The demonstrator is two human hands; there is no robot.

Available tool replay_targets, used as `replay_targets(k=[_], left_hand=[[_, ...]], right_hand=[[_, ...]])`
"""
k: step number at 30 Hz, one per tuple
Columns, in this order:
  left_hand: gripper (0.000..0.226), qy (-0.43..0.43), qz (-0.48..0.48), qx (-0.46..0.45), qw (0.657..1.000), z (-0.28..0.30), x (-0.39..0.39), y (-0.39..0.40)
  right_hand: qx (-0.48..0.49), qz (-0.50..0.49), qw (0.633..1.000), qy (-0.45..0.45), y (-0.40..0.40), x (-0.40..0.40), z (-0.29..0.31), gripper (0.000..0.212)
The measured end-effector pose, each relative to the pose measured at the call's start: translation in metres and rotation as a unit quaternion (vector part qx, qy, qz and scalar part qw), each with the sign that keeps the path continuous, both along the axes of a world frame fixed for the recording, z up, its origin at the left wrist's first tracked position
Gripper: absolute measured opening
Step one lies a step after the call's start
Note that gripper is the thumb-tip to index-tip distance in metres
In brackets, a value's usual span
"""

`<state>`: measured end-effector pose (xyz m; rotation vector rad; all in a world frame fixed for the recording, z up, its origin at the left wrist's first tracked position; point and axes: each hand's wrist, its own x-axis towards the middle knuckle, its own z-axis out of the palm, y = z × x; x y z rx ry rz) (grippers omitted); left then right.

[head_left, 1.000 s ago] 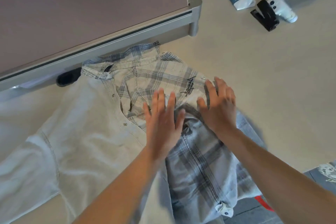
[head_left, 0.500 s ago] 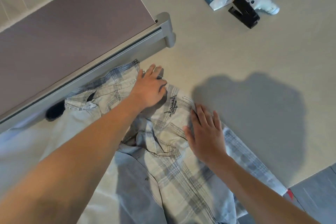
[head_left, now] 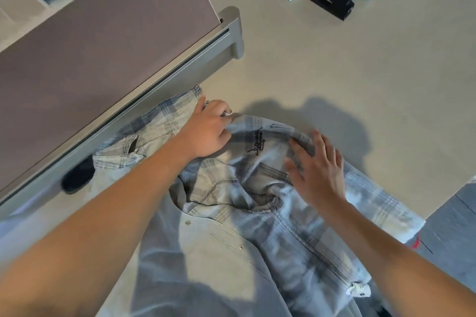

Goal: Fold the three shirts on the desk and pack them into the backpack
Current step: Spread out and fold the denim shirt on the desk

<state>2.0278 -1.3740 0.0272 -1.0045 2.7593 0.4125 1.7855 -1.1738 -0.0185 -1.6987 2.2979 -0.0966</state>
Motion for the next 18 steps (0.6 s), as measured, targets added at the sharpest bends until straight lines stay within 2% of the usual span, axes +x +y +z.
replay_targets(k=[3,6,10,16,18], left_hand=[[0.05,0.018,-0.017,-0.045,0.999,0.01,0.015,0.014],[0.039,0.026,0.0,-0.083,0.996,0.027,0.022,0.036],[0.038,0.011,0.042,-0.101,0.994,0.037,0.043,0.074],[0.038,-0.089,0.103,-0.054,0.989,0.03,0.092,0.126],[0.031,-0.053,0.112,-0.046,0.991,0.028,0.093,0.14]], right_hand=[[0.001,-0.006,1.0,0.026,0.008,0.004,0.01,0.062],[-0.002,-0.004,0.999,0.047,0.018,0.014,0.021,0.065],[-0.022,0.011,0.998,0.054,0.041,0.037,0.041,0.059],[0.008,0.114,0.992,-0.051,0.095,0.067,0.051,0.045],[0.029,0.124,0.986,-0.109,0.112,0.068,0.048,0.046]])
